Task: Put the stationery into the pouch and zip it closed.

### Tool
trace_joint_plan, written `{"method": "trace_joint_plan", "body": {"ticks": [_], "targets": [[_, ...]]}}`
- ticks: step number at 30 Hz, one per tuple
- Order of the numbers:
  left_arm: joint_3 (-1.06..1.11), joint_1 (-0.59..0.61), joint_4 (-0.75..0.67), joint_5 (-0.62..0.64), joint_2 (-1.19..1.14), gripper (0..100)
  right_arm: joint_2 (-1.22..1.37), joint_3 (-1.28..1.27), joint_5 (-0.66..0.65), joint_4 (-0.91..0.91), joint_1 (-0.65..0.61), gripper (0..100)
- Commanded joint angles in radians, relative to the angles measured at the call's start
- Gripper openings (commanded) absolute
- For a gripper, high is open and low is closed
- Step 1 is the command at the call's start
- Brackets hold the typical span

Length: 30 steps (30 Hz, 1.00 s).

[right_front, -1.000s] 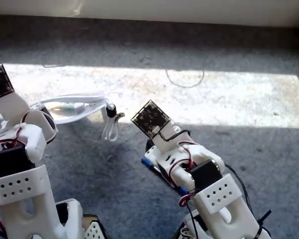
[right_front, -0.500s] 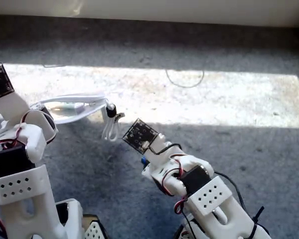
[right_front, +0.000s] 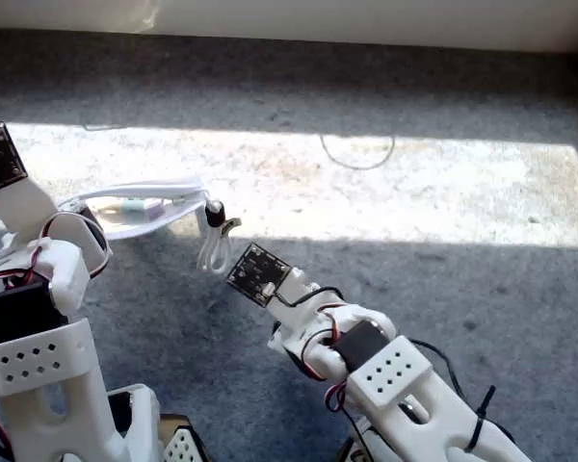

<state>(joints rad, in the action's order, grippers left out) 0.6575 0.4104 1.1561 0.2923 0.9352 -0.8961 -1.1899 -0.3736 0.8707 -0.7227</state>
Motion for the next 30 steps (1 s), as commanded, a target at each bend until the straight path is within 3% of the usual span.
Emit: {"method": "trace_joint_plan", "body": {"ticks": [1,11,30], "targets": [[-0.008,0.012,-0.026,0.008,0.024,1,0.147,0.045,0.000,-0.035,-0.007,13.1],[-0.008,0.013,-0.028,0.008,0.024,1,0.461,0.217,0.000,-0.039,0.033,13.1],[-0.010,0.013,-0.025,0.006,0.024,1,0.691,0.278,0.000,-0.035,0.035,13.0]]}}
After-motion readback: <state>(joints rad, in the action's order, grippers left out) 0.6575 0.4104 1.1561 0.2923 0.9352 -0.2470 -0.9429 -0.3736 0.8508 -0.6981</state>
